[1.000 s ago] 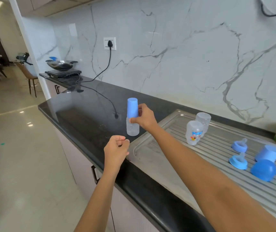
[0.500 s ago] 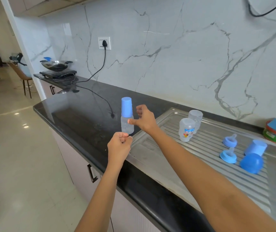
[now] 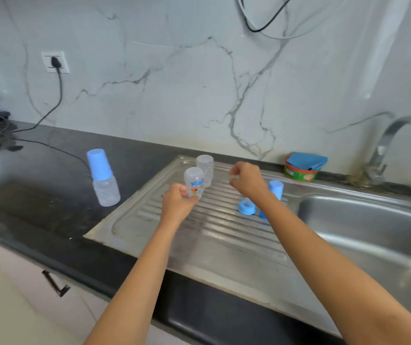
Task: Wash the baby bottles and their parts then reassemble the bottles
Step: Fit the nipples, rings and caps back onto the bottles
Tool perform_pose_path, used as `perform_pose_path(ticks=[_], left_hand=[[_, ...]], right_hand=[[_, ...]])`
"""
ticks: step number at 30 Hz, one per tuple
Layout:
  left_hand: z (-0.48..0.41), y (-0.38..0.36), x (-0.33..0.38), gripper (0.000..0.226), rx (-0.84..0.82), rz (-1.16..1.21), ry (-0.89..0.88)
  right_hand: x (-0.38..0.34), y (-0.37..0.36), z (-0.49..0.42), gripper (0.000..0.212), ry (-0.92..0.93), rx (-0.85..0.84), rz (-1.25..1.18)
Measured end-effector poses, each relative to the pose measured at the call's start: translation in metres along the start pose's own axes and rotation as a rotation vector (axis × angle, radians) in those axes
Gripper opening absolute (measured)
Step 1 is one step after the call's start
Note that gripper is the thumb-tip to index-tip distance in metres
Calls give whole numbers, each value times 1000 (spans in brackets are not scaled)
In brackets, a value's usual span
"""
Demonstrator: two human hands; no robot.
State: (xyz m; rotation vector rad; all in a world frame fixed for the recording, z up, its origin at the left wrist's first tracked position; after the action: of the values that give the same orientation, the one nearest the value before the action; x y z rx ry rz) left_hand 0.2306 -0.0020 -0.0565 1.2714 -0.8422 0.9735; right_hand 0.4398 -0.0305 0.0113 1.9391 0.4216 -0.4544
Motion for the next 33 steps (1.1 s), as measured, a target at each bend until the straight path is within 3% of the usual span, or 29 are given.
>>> perform_pose_path(ticks=[6, 8, 11, 17, 23, 29, 33], left_hand=[[0, -41, 16, 40, 24, -57, -9], [-3, -44, 18, 57, 64, -50, -24], [-7, -40, 17, 69, 136, -21, 34], [-15, -26, 28, 100, 284, -124, -11], [-32, -29, 40, 71, 237, -250, -100], [-31, -14, 34, 56, 209, -50, -42], [-13, 6, 31, 51, 254, 76, -14]], right_hand=[[48, -4, 28, 44, -19, -361, 215], [51, -9, 33, 50, 8, -431, 300], [53, -16, 35, 48, 59, -490, 411], [54, -24, 35, 47, 53, -460, 283], [51, -25, 34, 40, 44, -458, 218], [46, -27, 31, 28, 16, -433, 178], [38, -12, 34, 23, -11, -281, -75]])
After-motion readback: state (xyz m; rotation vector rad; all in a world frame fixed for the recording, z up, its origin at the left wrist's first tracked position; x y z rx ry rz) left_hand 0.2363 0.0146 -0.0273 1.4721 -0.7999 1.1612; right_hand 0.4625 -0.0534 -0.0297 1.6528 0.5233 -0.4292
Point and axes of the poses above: each hand's wrist, its own z-axis away from the middle knuckle, its own y-axis out of the back of the hand, x = y × z, the point moved 8 cm from there along -z, towards the middle knuckle, and after that the axes turned 11 degrees about y, right-handed, at the moved point
